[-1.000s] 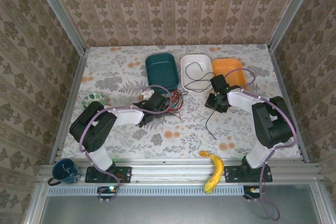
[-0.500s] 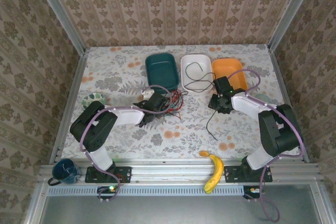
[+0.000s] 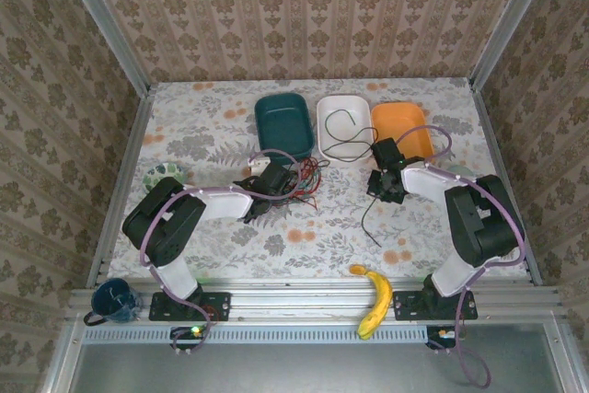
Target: Untangle the cables
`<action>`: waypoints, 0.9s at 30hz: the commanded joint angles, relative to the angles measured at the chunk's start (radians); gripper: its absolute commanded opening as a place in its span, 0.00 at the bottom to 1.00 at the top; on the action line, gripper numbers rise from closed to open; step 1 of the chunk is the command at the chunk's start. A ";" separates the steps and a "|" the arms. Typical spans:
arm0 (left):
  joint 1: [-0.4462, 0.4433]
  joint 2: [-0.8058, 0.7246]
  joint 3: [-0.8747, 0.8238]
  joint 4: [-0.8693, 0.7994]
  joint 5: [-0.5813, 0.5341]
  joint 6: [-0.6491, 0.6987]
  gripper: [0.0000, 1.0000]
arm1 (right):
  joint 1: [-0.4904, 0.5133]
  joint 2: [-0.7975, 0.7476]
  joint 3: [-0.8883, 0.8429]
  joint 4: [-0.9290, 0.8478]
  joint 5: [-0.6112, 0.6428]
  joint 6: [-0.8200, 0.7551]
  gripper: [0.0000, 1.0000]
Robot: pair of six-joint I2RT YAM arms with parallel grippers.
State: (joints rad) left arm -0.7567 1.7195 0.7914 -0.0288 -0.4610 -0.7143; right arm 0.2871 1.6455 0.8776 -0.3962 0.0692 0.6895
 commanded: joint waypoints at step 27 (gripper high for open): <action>0.010 0.042 -0.078 -0.216 0.000 0.049 0.63 | -0.021 0.236 0.653 -0.095 -0.103 -0.143 0.00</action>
State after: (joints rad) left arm -0.7567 1.7172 0.7799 -0.0101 -0.4644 -0.7143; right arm 0.2783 1.7935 1.4483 -0.4351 -0.0113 0.5751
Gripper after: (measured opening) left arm 0.630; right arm 0.065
